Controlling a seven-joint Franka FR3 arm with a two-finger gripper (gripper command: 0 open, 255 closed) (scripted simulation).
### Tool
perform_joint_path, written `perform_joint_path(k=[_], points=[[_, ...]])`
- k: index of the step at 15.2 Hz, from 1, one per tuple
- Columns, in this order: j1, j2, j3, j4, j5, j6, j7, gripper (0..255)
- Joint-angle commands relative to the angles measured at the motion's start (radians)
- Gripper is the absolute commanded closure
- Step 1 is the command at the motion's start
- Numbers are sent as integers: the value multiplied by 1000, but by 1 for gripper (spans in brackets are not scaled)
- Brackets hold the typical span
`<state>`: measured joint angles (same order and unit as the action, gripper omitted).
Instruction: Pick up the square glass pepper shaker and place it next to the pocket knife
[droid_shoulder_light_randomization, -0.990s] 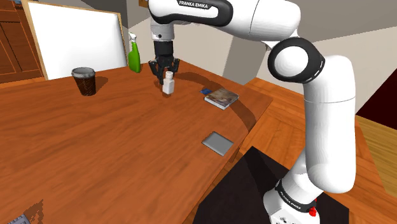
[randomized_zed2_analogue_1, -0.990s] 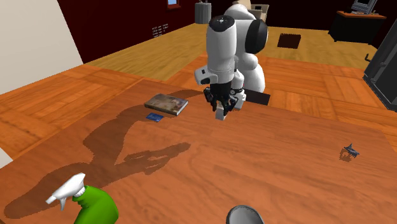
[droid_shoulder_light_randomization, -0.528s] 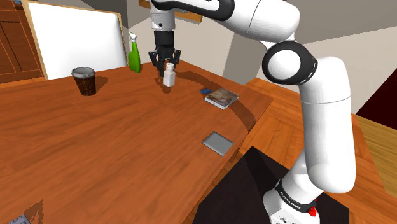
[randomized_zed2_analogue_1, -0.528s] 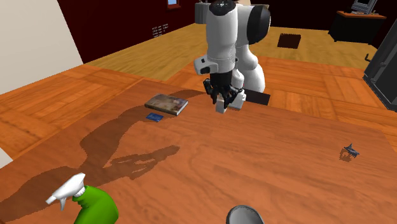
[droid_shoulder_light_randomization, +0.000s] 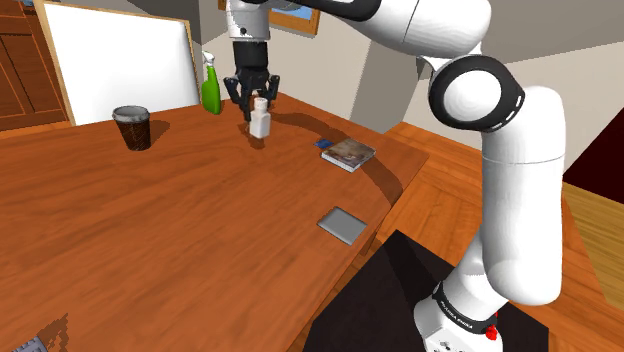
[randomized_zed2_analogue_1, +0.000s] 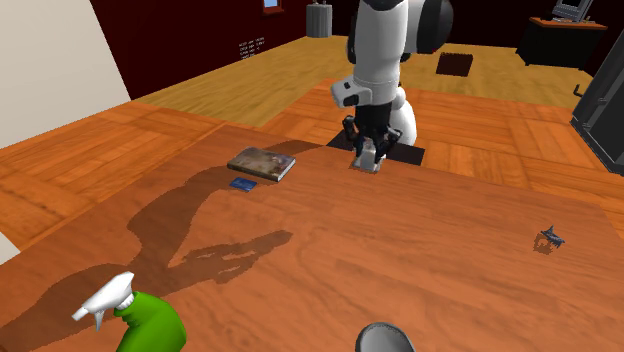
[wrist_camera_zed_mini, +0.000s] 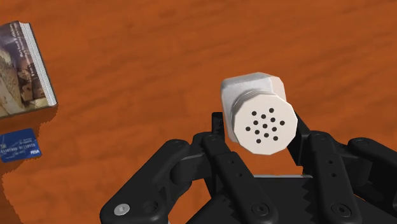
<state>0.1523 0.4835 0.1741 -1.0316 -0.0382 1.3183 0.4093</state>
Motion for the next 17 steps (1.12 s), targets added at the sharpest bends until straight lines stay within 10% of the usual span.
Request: perform_joint_path(k=[1, 17], points=[[24, -25, 11, -42, 6, 17, 38, 255], [242, -114, 121, -190, 41, 95, 372, 255]])
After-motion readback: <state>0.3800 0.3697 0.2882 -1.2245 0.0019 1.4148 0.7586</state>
